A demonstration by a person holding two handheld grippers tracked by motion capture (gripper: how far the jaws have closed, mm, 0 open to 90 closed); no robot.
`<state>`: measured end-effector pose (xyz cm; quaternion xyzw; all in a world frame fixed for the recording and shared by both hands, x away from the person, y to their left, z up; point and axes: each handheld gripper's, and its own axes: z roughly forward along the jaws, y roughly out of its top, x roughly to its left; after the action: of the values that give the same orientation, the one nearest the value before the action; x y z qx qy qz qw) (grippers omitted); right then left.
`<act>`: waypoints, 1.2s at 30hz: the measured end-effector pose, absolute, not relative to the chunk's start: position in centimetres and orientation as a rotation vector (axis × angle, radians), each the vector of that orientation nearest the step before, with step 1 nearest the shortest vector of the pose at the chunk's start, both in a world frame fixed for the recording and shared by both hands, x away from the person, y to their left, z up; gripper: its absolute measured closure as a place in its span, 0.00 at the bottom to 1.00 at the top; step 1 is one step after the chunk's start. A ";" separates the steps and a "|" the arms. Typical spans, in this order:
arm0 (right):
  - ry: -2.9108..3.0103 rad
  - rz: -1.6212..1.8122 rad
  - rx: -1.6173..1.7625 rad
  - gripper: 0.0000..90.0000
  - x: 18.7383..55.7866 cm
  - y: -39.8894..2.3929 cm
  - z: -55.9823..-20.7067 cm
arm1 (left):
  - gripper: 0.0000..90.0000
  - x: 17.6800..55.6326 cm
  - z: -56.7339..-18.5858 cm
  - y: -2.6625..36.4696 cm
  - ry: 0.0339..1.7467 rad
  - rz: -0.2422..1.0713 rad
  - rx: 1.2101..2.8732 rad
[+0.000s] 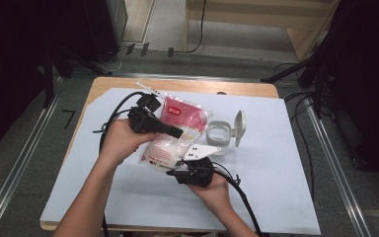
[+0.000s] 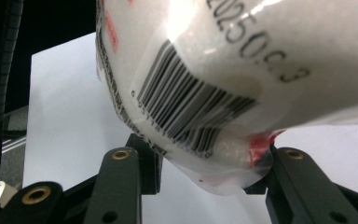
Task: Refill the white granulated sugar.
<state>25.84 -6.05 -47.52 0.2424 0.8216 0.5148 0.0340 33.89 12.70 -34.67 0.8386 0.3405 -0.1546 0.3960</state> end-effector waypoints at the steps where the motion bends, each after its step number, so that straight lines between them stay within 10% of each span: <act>1: 2.524 1.581 0.748 0.64 25.8 -6.0 -47.6 | 1.00 33.9 -34.7 12.7 0.873 -0.407 2.121; 10: 2.466 1.512 0.792 0.52 25.7 -4.3 -49.0 | 1.00 34.3 -35.4 12.9 0.971 -0.493 2.065; 26: 2.492 1.657 0.915 0.66 24.5 -4.1 -47.2 | 0.83 33.4 -34.9 10.8 0.867 -0.269 2.191; 36: 2.480 1.610 0.922 0.62 23.9 -4.2 -45.3 | 0.92 33.5 -34.4 10.2 0.913 -0.355 2.151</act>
<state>23.95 -4.21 -45.32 0.2975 0.8005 0.5198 0.0222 33.52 10.23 -34.43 0.8420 0.3574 -0.1391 0.3793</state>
